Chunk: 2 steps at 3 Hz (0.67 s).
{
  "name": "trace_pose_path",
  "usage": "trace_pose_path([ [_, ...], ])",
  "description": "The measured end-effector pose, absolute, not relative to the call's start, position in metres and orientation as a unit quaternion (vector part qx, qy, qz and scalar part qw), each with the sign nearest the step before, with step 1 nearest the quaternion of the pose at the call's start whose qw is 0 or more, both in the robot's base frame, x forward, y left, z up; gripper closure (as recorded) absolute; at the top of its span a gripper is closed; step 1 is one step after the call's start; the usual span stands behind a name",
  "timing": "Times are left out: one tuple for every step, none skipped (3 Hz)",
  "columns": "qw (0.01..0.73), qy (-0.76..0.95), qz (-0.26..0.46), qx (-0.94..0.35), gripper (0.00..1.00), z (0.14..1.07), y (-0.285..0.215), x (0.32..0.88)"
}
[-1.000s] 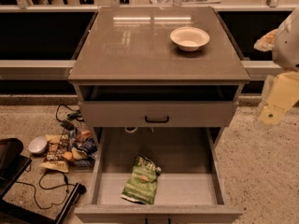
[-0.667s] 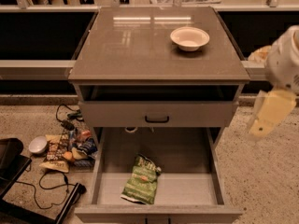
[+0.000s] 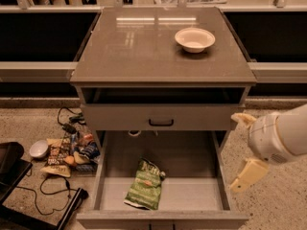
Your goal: Pick green jalapeno chip bag from middle drawer and place on counter
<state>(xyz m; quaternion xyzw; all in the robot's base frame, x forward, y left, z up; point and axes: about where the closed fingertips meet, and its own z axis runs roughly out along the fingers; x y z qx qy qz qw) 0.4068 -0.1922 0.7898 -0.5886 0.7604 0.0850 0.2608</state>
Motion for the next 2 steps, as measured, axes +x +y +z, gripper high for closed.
trace_pose_path([
  [0.294,0.755,0.067,-0.582,0.00,0.783,-0.193,0.423],
  [0.286,0.752,0.077,-0.590,0.00,0.765,-0.179,0.428],
])
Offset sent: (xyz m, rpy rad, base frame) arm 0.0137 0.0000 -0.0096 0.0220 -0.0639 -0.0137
